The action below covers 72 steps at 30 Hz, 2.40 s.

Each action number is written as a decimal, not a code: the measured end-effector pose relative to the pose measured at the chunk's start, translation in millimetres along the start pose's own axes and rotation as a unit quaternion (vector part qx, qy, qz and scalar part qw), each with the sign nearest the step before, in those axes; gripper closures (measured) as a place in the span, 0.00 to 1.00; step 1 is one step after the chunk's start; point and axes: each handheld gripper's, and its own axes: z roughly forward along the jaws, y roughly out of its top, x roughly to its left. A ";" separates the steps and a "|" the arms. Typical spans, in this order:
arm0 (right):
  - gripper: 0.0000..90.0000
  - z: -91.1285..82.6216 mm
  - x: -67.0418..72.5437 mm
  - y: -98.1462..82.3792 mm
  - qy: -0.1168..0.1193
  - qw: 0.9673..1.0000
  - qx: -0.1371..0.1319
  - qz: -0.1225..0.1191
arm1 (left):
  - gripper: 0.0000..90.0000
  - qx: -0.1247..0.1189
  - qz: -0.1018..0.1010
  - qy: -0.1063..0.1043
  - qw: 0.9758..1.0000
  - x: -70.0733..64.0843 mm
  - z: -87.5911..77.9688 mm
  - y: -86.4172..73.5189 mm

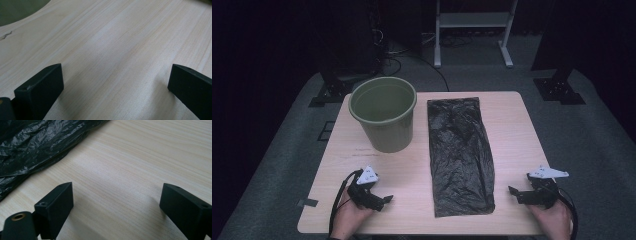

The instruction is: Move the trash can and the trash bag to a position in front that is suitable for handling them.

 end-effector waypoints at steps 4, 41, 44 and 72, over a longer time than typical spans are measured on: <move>0.14 -1.7 1.0 0.5 -0.004 1.000 0.006 0.005 | 0.00 0.000 0.000 0.000 1.000 0.0 0.0 0.0; 0.28 32.2 65.5 43.3 0.072 0.996 0.022 -0.039 | 0.00 -0.001 0.000 -0.001 1.000 1.1 1.8 1.6; 0.43 31.8 66.7 42.5 0.067 0.997 0.023 -0.042 | 0.00 -0.001 0.000 -0.001 1.000 1.1 1.9 1.6; 1.00 -7.5 4.2 26.3 0.015 1.000 0.012 -0.015 | 0.00 -0.001 0.000 -0.001 1.000 1.1 1.8 1.6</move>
